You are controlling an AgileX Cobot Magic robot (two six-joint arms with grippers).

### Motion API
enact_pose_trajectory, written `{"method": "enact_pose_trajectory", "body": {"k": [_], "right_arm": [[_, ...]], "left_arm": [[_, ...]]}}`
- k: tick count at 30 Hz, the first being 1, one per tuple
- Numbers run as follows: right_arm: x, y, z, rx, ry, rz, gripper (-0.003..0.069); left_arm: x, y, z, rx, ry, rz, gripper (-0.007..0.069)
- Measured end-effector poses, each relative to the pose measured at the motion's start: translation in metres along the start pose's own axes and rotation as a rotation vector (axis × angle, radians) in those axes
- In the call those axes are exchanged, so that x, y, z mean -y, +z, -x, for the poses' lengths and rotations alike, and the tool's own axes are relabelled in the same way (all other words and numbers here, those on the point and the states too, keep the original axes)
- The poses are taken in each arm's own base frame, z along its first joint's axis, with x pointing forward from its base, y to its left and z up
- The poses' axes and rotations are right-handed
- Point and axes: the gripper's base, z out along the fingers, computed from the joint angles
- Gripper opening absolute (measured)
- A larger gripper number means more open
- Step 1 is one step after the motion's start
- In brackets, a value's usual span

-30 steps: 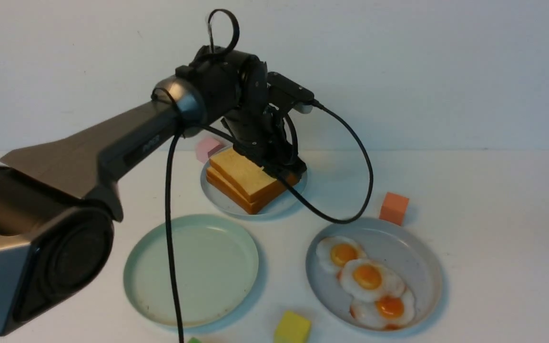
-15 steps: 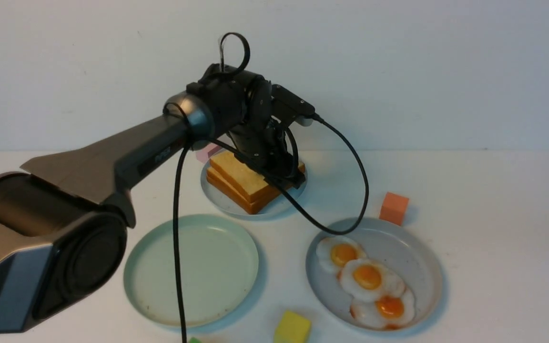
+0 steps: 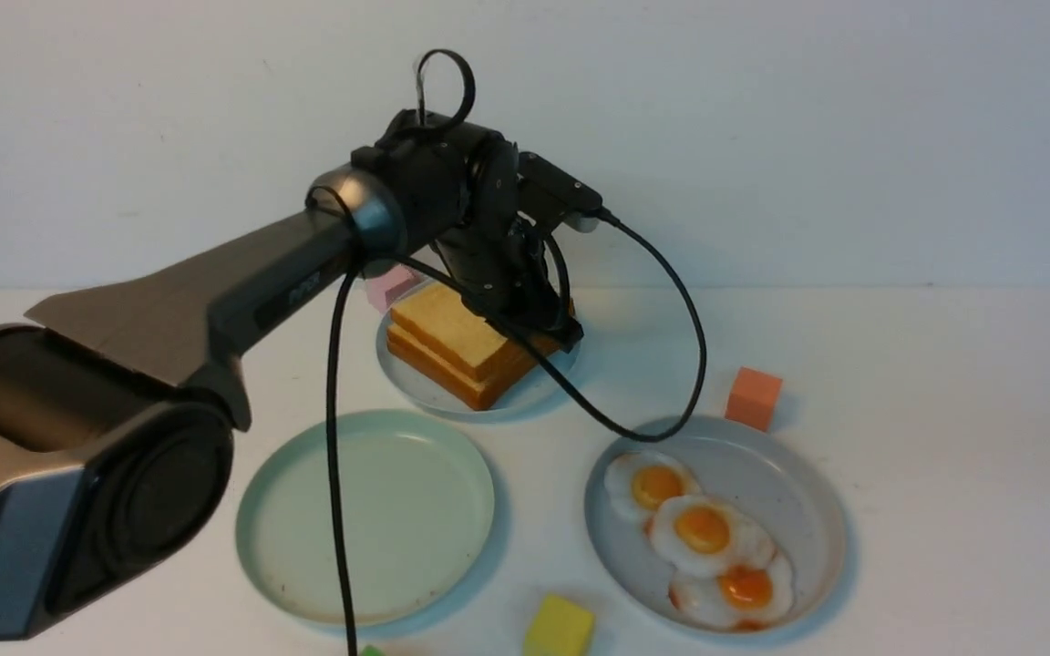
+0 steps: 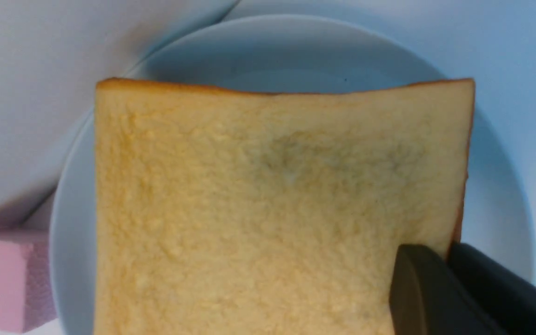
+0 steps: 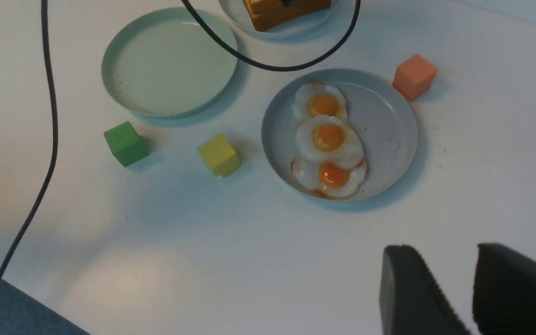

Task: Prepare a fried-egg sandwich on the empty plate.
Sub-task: Use the left arm to grab a slice of bread, then use the left arm to put a slice of bread into the empty plate in the middle

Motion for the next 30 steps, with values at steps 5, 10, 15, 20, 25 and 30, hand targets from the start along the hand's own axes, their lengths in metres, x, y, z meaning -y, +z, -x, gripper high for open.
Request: {"method": "enact_pose_trajectory", "body": {"k": [5, 10, 15, 20, 25, 30], "right_arm": [[0.000, 0.000, 0.000, 0.000, 0.000, 0.000, 0.0241], [0.000, 0.000, 0.000, 0.000, -0.001, -0.004, 0.0241], [0.001, 0.000, 0.000, -0.001, -0.004, -0.012, 0.0241], [0.001, 0.000, 0.000, -0.002, -0.004, -0.013, 0.0241], [0.001, 0.000, 0.000, -0.002, -0.005, -0.015, 0.0241], [0.001, 0.000, 0.000, -0.002, -0.004, -0.013, 0.0241]], "left_arm": [[-0.007, -0.061, 0.018, 0.079, -0.001, 0.027, 0.0020], [-0.005, -0.140, 0.020, 0.059, -0.063, 0.016, 0.0020], [0.014, -0.198, -0.012, -0.047, -0.084, 0.019, 0.0020], [0.046, -0.174, -0.074, -0.194, -0.005, -0.009, 0.0020], [0.062, -0.138, -0.113, -0.227, 0.062, -0.026, 0.0020], [0.063, -0.121, -0.126, -0.198, 0.117, 0.008, 0.0020]]}}
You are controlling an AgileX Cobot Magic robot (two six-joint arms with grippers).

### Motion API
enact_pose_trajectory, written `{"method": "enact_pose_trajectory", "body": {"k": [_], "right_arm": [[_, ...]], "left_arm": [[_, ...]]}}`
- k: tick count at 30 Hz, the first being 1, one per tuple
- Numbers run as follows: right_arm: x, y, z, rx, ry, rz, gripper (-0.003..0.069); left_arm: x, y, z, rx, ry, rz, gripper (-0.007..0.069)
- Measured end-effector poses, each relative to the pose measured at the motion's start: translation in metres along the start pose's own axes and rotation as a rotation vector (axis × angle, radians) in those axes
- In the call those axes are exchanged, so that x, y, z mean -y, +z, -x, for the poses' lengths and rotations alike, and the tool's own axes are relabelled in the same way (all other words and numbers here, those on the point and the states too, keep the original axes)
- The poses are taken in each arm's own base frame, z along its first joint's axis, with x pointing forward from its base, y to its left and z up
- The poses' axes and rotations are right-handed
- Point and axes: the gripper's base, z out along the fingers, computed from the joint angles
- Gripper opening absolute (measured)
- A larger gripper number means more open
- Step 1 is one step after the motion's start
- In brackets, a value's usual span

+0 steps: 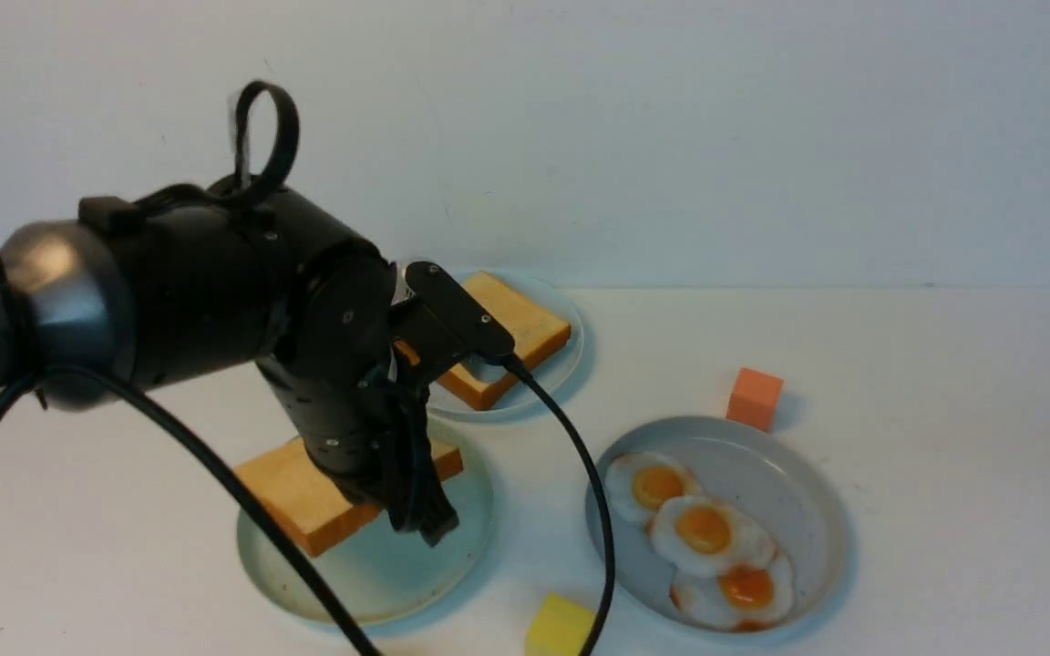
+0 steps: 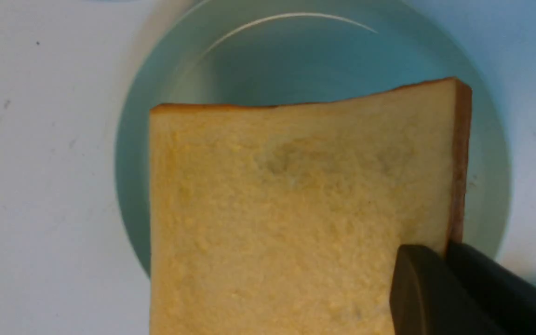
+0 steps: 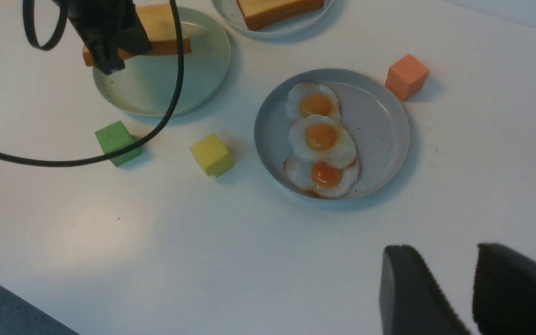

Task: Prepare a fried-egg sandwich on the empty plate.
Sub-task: Use the left arm to put a slice of bread into the empty plate in the middle

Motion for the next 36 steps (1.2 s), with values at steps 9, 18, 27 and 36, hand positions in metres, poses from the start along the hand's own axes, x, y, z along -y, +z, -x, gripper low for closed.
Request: {"method": "enact_pose_trajectory", "body": {"k": [9, 18, 27, 36], "right_arm": [[-0.001, 0.000, 0.000, 0.001, 0.005, 0.012, 0.0241], [-0.001, 0.000, 0.000, 0.002, 0.006, 0.016, 0.0241], [-0.001, 0.000, 0.000, 0.002, 0.006, 0.016, 0.0241], [-0.001, 0.000, 0.000, 0.000, 0.006, 0.017, 0.0241]], "left_arm": [[0.003, 0.018, 0.003, 0.006, 0.002, -0.011, 0.0020], [0.006, 0.042, -0.002, -0.079, 0.034, -0.014, 0.0027], [0.005, 0.042, -0.002, -0.071, 0.019, -0.011, 0.0177], [0.007, 0.033, 0.002, -0.023, -0.054, -0.036, 0.0335]]}}
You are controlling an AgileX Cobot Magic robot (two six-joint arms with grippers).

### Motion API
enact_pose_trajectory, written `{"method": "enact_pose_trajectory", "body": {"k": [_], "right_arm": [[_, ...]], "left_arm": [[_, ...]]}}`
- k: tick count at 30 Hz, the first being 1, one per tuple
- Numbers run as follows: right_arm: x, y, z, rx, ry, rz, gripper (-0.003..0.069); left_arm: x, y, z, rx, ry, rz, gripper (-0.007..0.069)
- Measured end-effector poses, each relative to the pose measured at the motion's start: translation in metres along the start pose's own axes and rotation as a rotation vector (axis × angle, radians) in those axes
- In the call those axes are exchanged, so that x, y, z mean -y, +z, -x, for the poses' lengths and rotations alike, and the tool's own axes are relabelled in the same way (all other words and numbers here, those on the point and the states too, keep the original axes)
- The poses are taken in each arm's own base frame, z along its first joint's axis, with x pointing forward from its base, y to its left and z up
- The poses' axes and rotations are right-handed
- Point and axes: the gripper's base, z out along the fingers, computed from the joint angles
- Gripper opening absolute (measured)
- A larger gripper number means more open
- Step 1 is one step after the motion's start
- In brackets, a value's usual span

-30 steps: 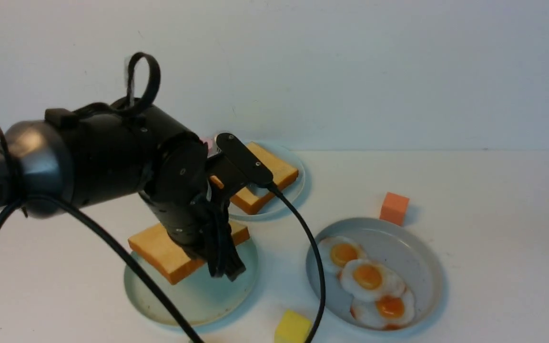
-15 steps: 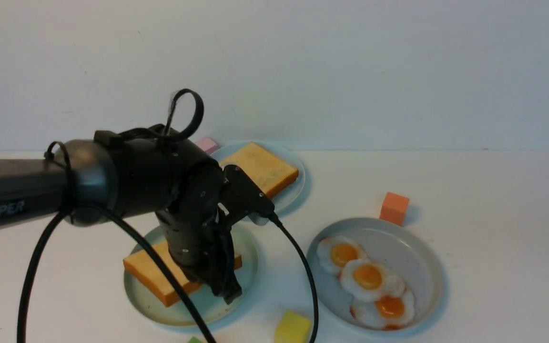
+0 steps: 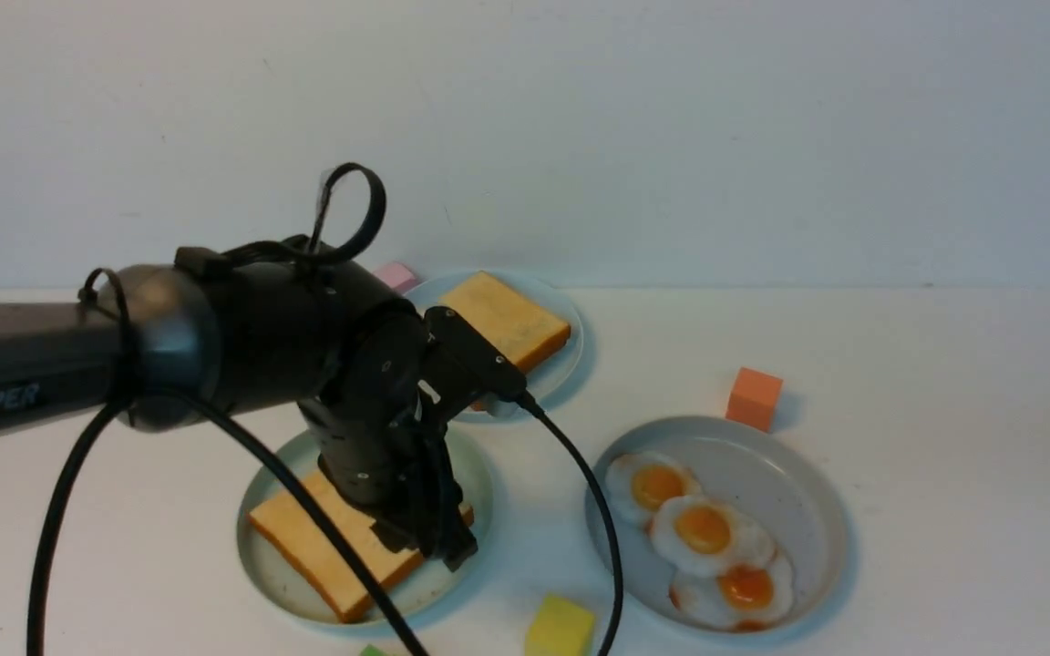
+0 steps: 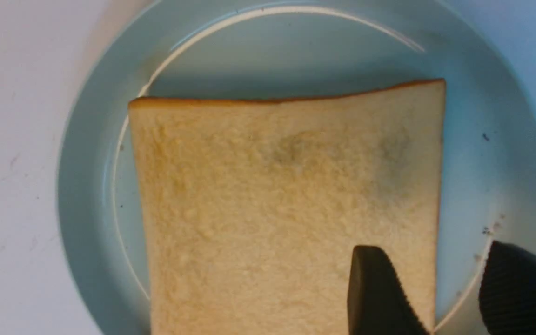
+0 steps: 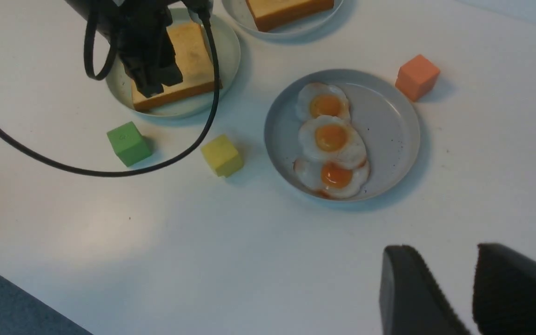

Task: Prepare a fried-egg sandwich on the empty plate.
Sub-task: Use the left arm to put a slice of bread into the empty plate in the middle, then use the right arm to grab a fried egg

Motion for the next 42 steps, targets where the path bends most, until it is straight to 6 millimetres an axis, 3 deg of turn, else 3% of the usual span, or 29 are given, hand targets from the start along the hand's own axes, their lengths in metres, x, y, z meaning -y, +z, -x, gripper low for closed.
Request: {"method": "enact_pose_trajectory", "body": {"k": [3, 5, 8, 9, 10, 12, 14, 17, 20, 21, 22, 24, 27, 32, 36, 39, 42], "right_arm": [[0.000, 0.003, 0.001, -0.011, 0.002, 0.002, 0.0241], [0.002, 0.013, 0.007, -0.044, 0.010, 0.008, 0.0241], [0.005, 0.036, 0.016, -0.124, 0.031, 0.031, 0.0241], [0.005, 0.038, 0.017, -0.130, 0.033, 0.033, 0.0241], [0.006, 0.052, 0.021, -0.172, 0.047, 0.050, 0.0241], [0.008, 0.073, 0.029, -0.216, 0.072, 0.074, 0.0241], [0.011, 0.099, 0.036, -0.265, 0.099, 0.093, 0.0241], [0.017, 0.138, 0.042, -0.336, 0.127, 0.101, 0.0241], [0.023, 0.180, 0.042, -0.426, 0.155, 0.101, 0.0241], [0.025, 0.195, 0.041, -0.455, 0.161, 0.102, 0.0241], [0.025, 0.198, 0.041, -0.458, 0.158, 0.100, 0.0241], [0.022, 0.233, 0.037, -0.511, 0.123, 0.090, 0.0241], [0.013, 0.265, 0.029, -0.557, 0.029, 0.070, 0.0241], [-0.002, 0.308, 0.013, -0.620, -0.081, 0.026, 0.0286], [-0.007, 0.333, 0.004, -0.624, -0.136, 0.011, 0.0421], [-0.006, 0.350, -0.001, -0.609, -0.181, -0.017, 0.0591], [-0.003, 0.363, -0.004, -0.588, -0.196, -0.042, 0.0671]], "left_arm": [[0.002, -0.016, 0.002, 0.049, -0.054, -0.034, 0.0330], [0.004, -0.056, 0.003, 0.154, -0.133, -0.085, 0.0279], [0.007, -0.120, -0.006, 0.317, -0.212, -0.149, 0.0137], [0.007, -0.124, -0.007, 0.330, -0.215, -0.151, 0.0137], [0.008, -0.147, -0.016, 0.393, -0.230, -0.163, 0.0064], [0.012, -0.178, -0.038, 0.476, -0.243, -0.173, -0.0014], [0.018, -0.201, -0.068, 0.546, -0.247, -0.174, -0.0013], [0.026, -0.211, -0.108, 0.609, -0.250, -0.167, -0.0013], [0.035, -0.209, -0.146, 0.688, -0.259, -0.151, -0.0013], [0.038, -0.206, -0.156, 0.710, -0.263, -0.148, -0.0013], [0.039, -0.205, -0.160, 0.722, -0.266, -0.148, -0.0013], [0.045, -0.199, -0.183, 0.799, -0.291, -0.153, -0.0013], [0.051, -0.193, -0.198, 0.893, -0.343, -0.182, -0.0013], [0.052, -0.197, -0.204, 1.006, -0.411, -0.219, -0.0013], [0.050, -0.201, -0.202, 1.063, -0.442, -0.223, -0.0013], [0.048, -0.205, -0.200, 1.113, -0.470, -0.226, -0.0013], [0.046, -0.208, -0.199, 1.145, -0.492, -0.230, -0.0013]]}}
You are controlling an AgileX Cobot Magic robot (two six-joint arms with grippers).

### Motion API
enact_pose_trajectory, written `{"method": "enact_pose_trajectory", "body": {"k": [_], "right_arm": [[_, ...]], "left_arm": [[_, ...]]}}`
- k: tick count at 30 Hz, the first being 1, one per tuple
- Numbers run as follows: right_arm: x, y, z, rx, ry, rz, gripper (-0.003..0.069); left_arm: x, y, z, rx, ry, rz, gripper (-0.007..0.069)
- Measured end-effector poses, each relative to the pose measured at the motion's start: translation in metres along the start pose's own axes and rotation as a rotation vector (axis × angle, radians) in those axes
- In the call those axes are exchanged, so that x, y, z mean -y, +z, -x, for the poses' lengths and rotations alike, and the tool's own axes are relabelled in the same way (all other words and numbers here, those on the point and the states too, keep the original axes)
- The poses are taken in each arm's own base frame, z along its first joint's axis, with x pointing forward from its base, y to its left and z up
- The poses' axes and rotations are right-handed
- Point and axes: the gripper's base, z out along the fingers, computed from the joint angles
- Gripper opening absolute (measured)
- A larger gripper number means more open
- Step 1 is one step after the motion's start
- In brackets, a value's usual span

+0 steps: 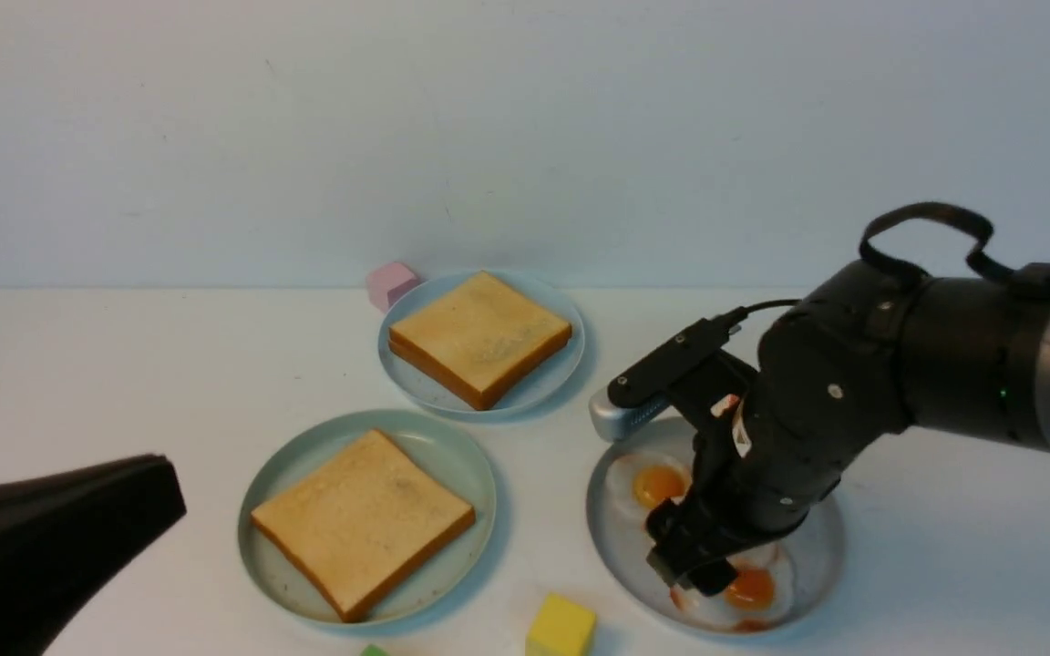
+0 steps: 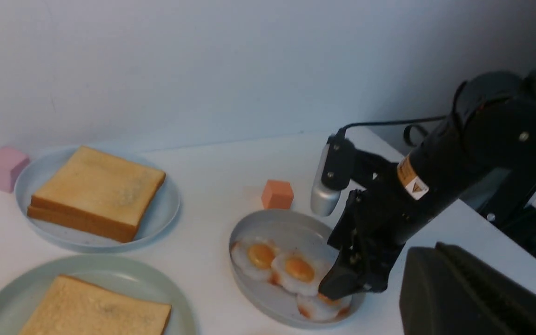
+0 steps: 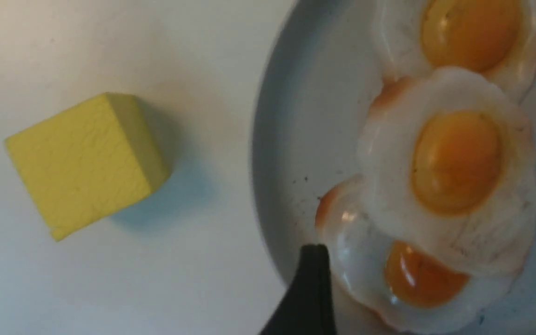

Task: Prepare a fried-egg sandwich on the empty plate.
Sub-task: Use the right arm to grab a fried egg

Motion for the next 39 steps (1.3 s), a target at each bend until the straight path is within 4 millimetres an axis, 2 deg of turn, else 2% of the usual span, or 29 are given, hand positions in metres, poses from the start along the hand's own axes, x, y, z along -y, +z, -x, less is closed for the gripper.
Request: {"method": "enact_pose_trajectory", "body": {"k": [2, 11, 14, 18, 21, 23, 25, 31, 39], "right_arm": [[0.000, 0.004, 0.001, 0.002, 0.002, -0.003, 0.0674], [0.002, 0.050, 0.021, -0.046, -0.036, -0.040, 0.0667], [0.002, 0.058, 0.023, -0.077, -0.035, -0.041, 0.0660], [0.003, 0.058, 0.024, -0.090, -0.035, -0.042, 0.0635], [0.003, 0.058, 0.024, -0.091, -0.036, -0.043, 0.0579], [0.004, 0.058, 0.024, -0.093, -0.042, -0.049, 0.0517], [0.004, 0.058, 0.024, -0.094, -0.046, -0.052, 0.0498], [0.005, 0.057, 0.025, -0.129, -0.075, -0.059, 0.0498], [0.009, 0.039, 0.036, -0.197, -0.080, -0.071, 0.0497]], "left_arm": [[0.000, 0.000, 0.000, 0.002, -0.002, 0.000, -0.0013], [0.000, 0.000, 0.000, 0.004, -0.007, -0.001, -0.0013], [0.000, 0.000, 0.000, 0.004, -0.007, -0.001, -0.0013], [0.000, 0.000, 0.000, 0.003, -0.007, -0.002, -0.0013], [0.000, 0.000, 0.000, 0.000, -0.007, -0.002, -0.0013], [0.000, 0.000, -0.001, -0.009, -0.007, -0.003, -0.0013], [0.000, 0.000, -0.001, -0.014, -0.007, -0.004, -0.0013], [0.000, 0.000, -0.001, -0.015, -0.007, -0.004, -0.0013], [0.000, 0.000, -0.002, -0.017, -0.007, -0.004, -0.0013]]}}
